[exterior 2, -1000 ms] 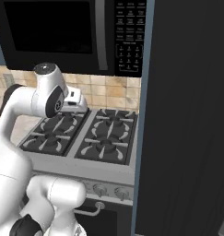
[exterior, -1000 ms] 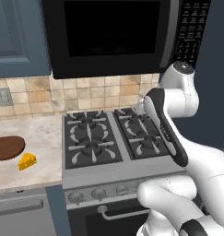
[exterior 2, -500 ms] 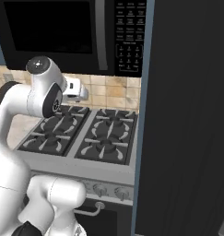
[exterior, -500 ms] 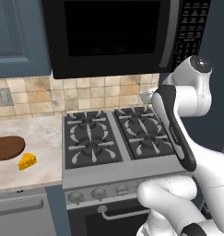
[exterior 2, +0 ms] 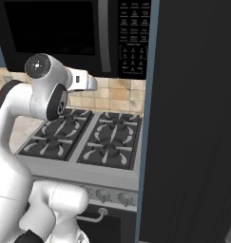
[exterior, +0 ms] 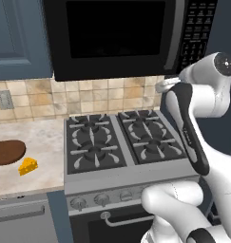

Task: Retrieve the reheated potato from the microwave, then place the potato, cheese, and condiment on the cutting board.

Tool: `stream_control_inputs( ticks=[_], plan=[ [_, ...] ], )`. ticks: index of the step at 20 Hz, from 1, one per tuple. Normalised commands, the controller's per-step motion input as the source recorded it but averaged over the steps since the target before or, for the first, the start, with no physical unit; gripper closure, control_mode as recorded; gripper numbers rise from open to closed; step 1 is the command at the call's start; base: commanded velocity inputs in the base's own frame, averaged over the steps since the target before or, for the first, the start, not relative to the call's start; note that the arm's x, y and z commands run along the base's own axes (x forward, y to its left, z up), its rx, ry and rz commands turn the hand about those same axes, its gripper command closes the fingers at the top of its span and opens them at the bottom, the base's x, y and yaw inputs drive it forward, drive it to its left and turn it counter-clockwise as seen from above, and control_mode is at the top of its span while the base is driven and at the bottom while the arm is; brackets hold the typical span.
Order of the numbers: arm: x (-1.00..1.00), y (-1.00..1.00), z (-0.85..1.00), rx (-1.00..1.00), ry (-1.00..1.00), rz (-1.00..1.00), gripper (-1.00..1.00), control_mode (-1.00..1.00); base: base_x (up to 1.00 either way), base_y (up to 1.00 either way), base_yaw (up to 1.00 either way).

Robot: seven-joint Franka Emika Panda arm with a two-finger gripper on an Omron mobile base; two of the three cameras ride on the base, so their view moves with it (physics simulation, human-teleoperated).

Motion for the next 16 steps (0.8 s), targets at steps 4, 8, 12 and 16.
stream_control_inputs(
  ticks=[4, 8, 12, 16],
  plan=[
    [0.07, -0.27, 0.59, 0.02, -0.01, -0.1, -1.0, -1.0, 0.0, 0.0, 0.0],
    [0.07, -0.24, 0.39, 0.01, 0.02, -0.06, -1.0, -1.0, 0.0, 0.0, 0.0],
    [0.09, -0.23, 0.39, 0.01, 0.0, -0.01, -1.0, -1.0, 0.0, 0.0, 0.0],
    [0.14, -0.14, 0.34, 0.05, 0.0, 0.0, -1.0, -1.0, 0.0, 0.0, 0.0]
  ],
)
